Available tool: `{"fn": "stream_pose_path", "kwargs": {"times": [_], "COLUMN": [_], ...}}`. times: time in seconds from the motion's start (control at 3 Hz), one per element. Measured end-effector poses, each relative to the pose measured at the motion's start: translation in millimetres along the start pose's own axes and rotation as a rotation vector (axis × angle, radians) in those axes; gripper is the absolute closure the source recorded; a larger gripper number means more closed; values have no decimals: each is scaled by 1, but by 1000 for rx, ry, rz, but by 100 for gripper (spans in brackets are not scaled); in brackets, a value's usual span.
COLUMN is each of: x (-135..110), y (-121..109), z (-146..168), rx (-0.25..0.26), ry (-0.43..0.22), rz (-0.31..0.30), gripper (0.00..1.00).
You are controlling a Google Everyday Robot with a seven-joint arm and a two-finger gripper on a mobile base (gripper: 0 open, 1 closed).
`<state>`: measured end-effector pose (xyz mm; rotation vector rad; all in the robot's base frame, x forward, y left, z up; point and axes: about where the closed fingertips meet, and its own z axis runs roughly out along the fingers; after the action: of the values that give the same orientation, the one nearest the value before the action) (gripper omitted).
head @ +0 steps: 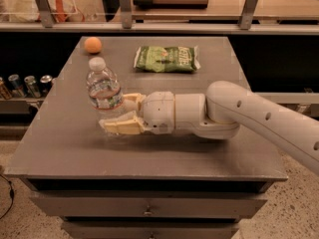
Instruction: Move water bottle near green jalapeno chip bag
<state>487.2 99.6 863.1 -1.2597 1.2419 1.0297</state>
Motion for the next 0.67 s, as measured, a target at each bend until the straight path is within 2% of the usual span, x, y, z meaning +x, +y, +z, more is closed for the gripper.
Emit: {"fn": "stream_pose_path", "kwargs": {"times": [0.67], "x": [1], "y": [-22], "z": [-51], "rx": [113], "ry": [10], "rz": [-2], "gripper": [100]}}
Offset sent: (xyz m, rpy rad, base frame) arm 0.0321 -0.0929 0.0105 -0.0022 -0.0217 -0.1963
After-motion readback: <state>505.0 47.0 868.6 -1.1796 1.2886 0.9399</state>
